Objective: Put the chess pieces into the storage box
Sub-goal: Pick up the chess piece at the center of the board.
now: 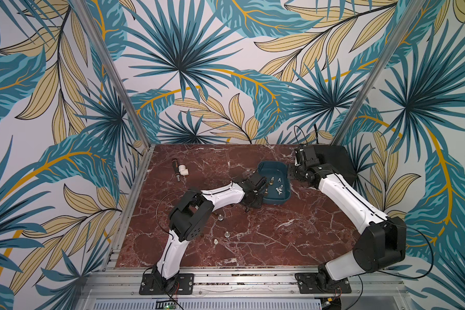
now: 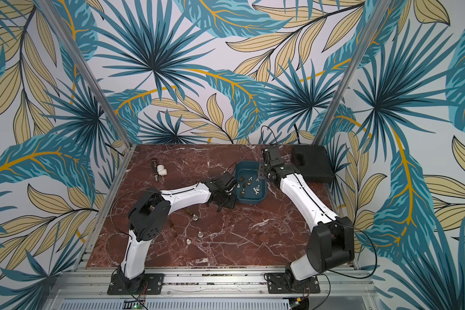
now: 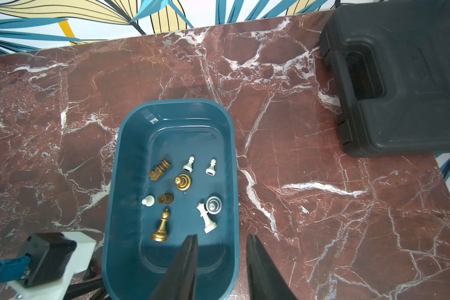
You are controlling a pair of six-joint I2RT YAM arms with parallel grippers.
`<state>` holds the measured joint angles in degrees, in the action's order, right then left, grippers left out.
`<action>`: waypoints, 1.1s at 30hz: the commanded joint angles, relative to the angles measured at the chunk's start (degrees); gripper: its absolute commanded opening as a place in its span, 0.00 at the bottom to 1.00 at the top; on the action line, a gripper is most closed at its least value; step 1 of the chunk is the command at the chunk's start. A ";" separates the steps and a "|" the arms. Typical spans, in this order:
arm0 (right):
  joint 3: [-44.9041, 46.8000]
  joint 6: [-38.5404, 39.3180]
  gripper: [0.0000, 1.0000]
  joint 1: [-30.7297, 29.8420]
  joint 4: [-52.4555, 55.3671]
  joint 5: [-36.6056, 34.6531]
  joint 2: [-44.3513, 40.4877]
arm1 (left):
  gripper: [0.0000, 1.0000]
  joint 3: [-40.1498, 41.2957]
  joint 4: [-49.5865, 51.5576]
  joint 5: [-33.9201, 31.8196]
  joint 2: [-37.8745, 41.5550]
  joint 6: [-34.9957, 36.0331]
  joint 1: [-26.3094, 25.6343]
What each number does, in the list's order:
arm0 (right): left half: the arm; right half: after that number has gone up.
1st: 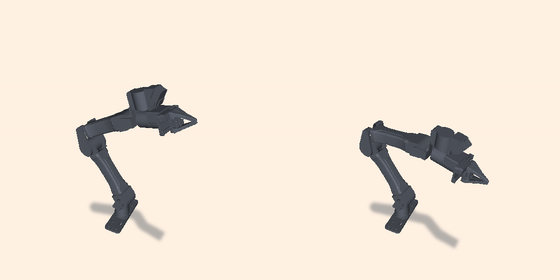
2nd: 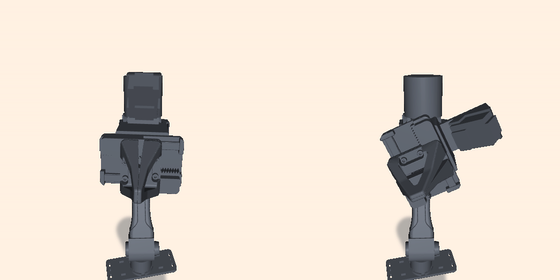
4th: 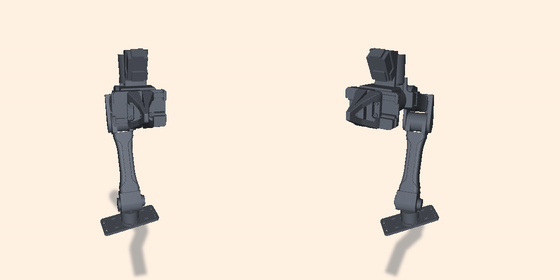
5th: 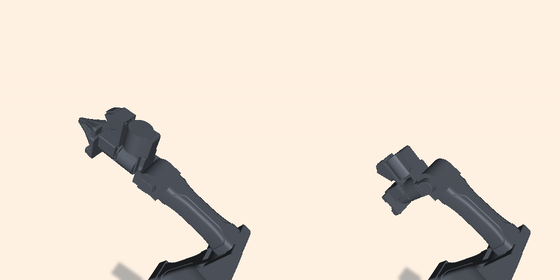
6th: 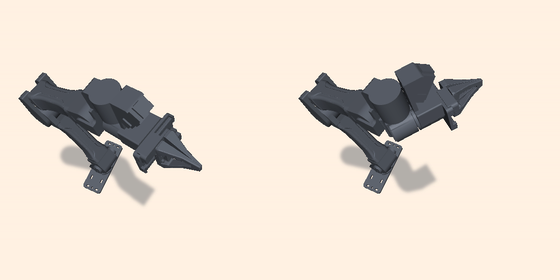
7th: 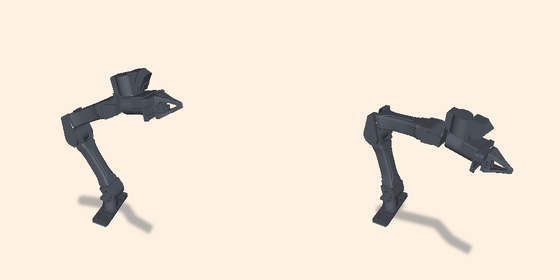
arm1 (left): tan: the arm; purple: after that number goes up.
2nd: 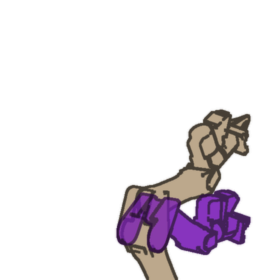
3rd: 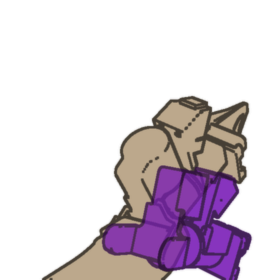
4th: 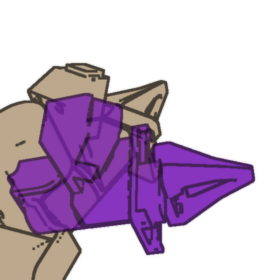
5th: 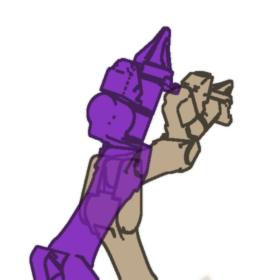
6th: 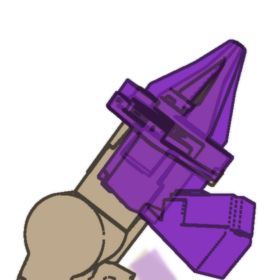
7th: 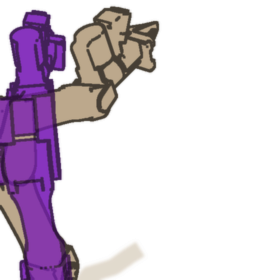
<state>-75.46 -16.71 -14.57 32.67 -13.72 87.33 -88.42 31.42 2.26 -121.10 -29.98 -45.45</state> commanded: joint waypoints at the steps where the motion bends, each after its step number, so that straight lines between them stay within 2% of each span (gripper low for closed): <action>1: 1.63 0.48 0.36 0.33 -0.77 -0.30 -1.19 | 0.37 -1.31 2.54 -3.23 -1.25 1.74 -0.32; 9: 1.39 0.58 0.36 0.48 -0.76 -0.17 -1.28 | 0.35 -1.88 3.80 -4.34 -2.20 3.15 -0.25; 21: 0.84 0.88 0.36 0.43 -0.76 -0.17 -1.45 | 0.23 -2.98 4.80 -5.16 -1.71 5.49 -0.31; 24: 0.79 0.80 0.37 0.44 -0.76 0.09 -1.93 | 0.20 -2.68 5.31 -7.34 0.13 5.91 -0.33; 33: 0.15 0.23 0.36 0.42 -0.76 2.25 -5.46 | 0.19 -3.86 6.68 -10.32 8.35 7.87 -0.28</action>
<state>-75.20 -16.49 -14.33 32.42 -12.75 83.83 -89.84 37.52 -5.76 -117.14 -23.64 -45.67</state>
